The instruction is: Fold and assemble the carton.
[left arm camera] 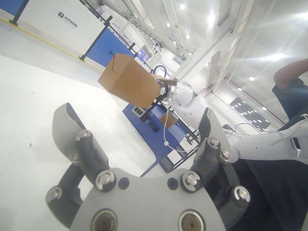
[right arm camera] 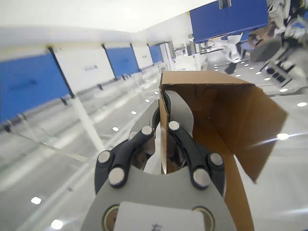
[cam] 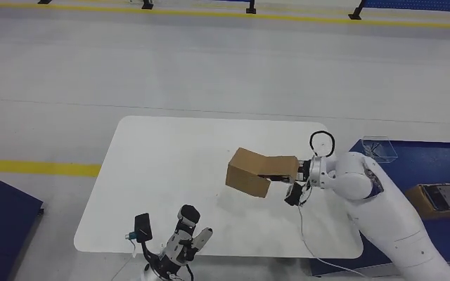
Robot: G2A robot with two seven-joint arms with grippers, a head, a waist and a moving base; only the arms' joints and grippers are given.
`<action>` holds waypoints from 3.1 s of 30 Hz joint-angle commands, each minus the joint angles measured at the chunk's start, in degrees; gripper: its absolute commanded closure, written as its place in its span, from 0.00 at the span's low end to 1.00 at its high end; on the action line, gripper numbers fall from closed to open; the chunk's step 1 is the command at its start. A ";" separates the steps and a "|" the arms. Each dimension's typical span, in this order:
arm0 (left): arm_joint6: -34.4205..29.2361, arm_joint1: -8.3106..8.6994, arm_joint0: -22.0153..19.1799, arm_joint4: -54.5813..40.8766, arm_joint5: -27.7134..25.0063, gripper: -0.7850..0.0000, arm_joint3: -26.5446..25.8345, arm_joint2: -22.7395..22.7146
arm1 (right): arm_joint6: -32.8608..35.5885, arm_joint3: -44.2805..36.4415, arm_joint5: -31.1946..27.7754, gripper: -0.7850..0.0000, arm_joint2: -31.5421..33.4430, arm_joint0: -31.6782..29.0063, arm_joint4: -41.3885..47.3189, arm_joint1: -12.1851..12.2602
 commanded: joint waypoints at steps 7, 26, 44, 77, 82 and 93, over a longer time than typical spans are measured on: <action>0.00 0.00 0.00 0.00 0.00 0.00 0.00 0.00 | -16.17 3.63 -17.39 1.00 -5.61 2.36 4.29 -1.26; 0.00 0.00 0.00 0.00 0.00 0.00 0.00 0.00 | -8.61 10.52 -2.54 0.62 -10.39 8.31 -6.60 -4.34; 0.00 0.00 0.00 0.00 0.00 0.00 0.00 0.00 | 74.98 13.41 25.07 0.31 1.30 -2.86 -80.98 -1.32; -8.32 -6.56 -19.47 35.20 55.07 0.00 17.38 19.33 | 73.68 15.35 2.02 0.00 -11.12 -0.40 -145.97 -1.27; -9.87 -7.47 -21.22 35.45 56.54 0.00 19.51 20.23 | 76.38 15.31 1.93 0.00 -11.64 -0.77 -146.72 -1.35; -10.22 -8.81 -22.48 36.38 57.71 0.00 21.40 20.77 | 79.96 11.62 -8.70 0.00 -16.26 -4.04 -170.49 -0.91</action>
